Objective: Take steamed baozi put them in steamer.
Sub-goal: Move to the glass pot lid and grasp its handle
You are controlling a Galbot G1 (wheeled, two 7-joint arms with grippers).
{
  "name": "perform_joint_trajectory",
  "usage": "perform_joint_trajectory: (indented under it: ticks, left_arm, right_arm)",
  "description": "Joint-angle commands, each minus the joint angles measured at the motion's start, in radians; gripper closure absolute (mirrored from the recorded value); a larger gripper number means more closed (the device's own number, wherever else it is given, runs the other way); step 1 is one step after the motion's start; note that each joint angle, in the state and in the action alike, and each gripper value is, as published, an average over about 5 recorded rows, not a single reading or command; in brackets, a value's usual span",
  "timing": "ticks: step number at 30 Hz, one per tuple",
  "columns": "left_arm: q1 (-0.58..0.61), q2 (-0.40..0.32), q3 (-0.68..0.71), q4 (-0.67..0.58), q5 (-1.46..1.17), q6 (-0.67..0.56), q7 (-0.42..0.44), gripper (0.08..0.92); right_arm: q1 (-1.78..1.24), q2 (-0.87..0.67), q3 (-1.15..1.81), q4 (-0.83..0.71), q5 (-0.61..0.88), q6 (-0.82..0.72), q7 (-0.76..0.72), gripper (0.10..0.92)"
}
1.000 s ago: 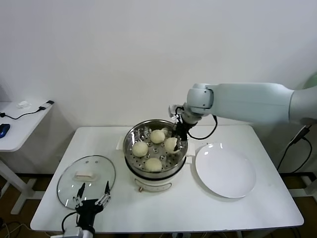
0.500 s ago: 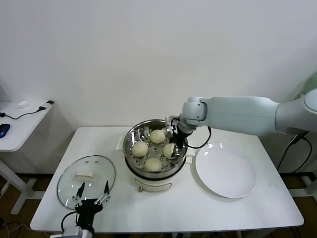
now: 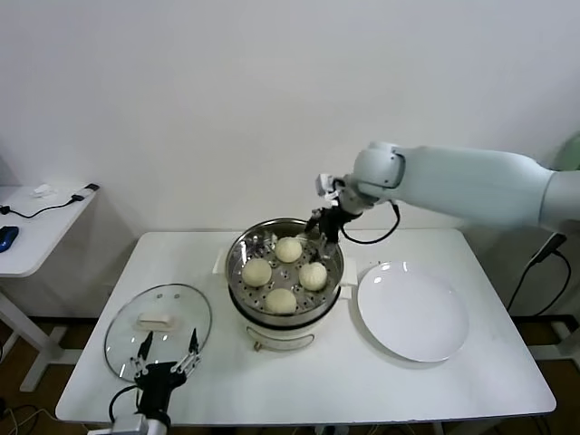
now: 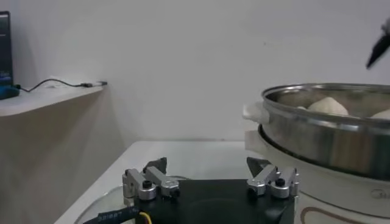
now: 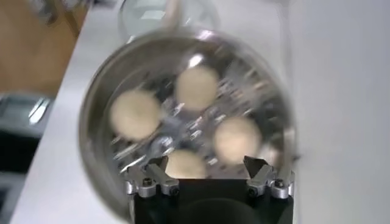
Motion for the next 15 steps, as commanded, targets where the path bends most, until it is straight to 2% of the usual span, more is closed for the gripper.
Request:
perform_joint_trajectory:
  ticks: [1, 8, 12, 15]
  left_arm:
    - [-0.012, 0.011, -0.005, -0.002, -0.008, -0.014, -0.006, 0.177]
    - [-0.056, 0.033, -0.034, 0.018, -0.019, -0.031, -0.053, 0.177]
    - [-0.067, 0.066, -0.050, 0.021, -0.041, -0.050, -0.024, 0.177]
    - [-0.081, 0.086, -0.059, 0.026, -0.044, -0.061, -0.013, 0.177]
  right_arm:
    - [-0.304, -0.261, 0.584, -0.013, -0.048, 0.098, 0.426, 0.203]
    - [-0.856, -0.410, 1.131, 0.090, -0.178, 0.117, 0.749, 0.203]
    - [-1.267, -0.399, 1.512, 0.164, -0.260, 0.173, 0.766, 0.203]
    - [-1.530, -0.330, 1.738, 0.225, -0.295, 0.211, 0.758, 0.203]
